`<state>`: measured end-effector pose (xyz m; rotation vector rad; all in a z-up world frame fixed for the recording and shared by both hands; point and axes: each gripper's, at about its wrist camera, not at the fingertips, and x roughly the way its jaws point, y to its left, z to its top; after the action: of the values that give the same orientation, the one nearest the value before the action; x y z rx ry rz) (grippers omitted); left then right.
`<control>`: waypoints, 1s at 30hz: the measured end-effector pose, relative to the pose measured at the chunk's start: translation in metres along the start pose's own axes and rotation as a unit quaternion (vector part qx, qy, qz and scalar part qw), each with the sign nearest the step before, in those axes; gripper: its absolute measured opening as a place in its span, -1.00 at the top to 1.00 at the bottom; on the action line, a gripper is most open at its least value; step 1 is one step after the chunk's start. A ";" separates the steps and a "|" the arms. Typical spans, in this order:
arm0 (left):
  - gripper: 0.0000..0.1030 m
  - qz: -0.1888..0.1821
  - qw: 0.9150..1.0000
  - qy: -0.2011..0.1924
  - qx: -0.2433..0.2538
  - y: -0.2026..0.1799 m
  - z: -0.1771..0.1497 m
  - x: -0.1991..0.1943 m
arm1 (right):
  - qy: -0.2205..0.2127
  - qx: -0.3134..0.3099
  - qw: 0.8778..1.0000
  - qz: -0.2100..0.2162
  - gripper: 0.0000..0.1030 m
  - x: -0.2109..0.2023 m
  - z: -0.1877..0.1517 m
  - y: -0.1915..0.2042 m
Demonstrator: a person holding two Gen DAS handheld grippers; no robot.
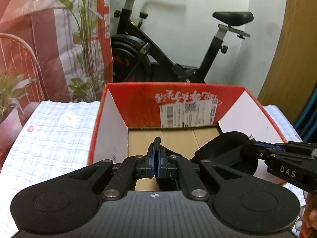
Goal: Organize soft objects
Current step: 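Open both grippers to drop the eye mask into the box, then move both grippers back down to the orange floral cloth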
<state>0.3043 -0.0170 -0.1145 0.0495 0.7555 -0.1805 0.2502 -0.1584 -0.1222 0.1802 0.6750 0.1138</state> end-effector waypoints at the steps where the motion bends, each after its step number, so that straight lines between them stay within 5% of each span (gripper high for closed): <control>1: 0.91 0.000 1.000 0.003 0.002 0.000 -0.001 0.001 | 0.004 0.006 1.000 0.000 0.85 0.002 -0.002 0.000; 6: 0.89 -0.004 1.000 0.024 -0.007 -0.003 -0.005 0.006 | 0.022 0.016 1.000 -0.004 0.84 0.010 -0.009 0.004; 9: 0.80 -0.011 1.000 0.021 -0.011 -0.001 -0.002 -0.001 | 0.036 0.012 0.999 -0.016 0.64 0.011 -0.009 0.006; 13: 0.06 -0.015 1.000 -0.009 -0.003 0.002 0.000 -0.026 | 0.021 -0.005 0.999 -0.024 0.41 -0.005 -0.006 0.010; 14: 0.02 -0.016 1.000 -0.016 -0.002 0.004 -0.001 -0.033 | 0.016 -0.006 1.000 -0.026 0.31 -0.010 -0.004 0.009; 18: 0.01 -0.035 0.999 -0.031 0.007 0.011 -0.008 -0.060 | 0.000 -0.010 1.000 -0.021 0.14 -0.035 -0.005 0.007; 22: 0.00 -0.053 0.998 -0.029 0.007 0.015 -0.026 -0.082 | -0.017 -0.015 1.000 0.000 -0.39 -0.063 -0.009 0.007; 30: 0.01 -0.051 0.999 -0.002 0.011 0.011 -0.084 -0.112 | -0.019 -0.065 0.998 0.017 -0.38 -0.109 -0.039 0.025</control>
<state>0.1697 0.0193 -0.0992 0.0315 0.7522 -0.2861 0.1403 -0.1469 -0.0802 0.0690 0.6248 0.1868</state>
